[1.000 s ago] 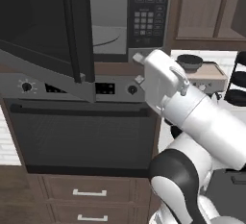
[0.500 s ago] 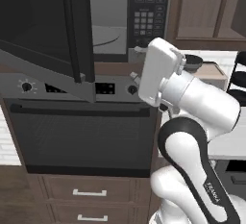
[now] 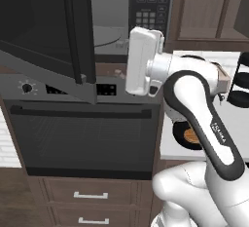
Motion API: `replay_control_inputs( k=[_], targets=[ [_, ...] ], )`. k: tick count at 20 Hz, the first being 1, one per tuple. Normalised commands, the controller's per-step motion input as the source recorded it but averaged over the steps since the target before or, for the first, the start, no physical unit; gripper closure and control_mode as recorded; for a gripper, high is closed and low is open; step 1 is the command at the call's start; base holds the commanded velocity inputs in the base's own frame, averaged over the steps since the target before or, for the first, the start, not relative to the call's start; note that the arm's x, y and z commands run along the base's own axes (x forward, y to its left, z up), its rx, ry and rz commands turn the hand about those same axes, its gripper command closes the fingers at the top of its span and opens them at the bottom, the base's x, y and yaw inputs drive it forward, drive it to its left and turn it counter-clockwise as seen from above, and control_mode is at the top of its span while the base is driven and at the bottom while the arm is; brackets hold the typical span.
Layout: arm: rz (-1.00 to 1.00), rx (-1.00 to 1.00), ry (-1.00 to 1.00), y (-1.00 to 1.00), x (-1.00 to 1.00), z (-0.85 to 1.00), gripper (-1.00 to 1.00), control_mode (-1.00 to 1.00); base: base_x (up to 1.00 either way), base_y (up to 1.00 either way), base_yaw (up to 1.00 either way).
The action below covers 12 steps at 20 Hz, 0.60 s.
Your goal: Open the microwave, place the bowl with waffle inside the microwave, then close the microwave door and turn it on.
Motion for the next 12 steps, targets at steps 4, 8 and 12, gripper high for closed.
replay_control_inputs(
  k=[4,8,12],
  targets=[
    [0.26,0.00,0.13,0.99,0.33,-0.21,-1.00,-1.00,0.00,0.00,0.00],
    [0.23,0.00,0.10,0.83,0.27,-0.16,-1.00,-1.00,0.00,0.00,0.00],
    [0.23,0.00,0.08,0.82,0.06,-0.07,-1.00,-1.00,0.00,0.00,0.00]
  ],
)
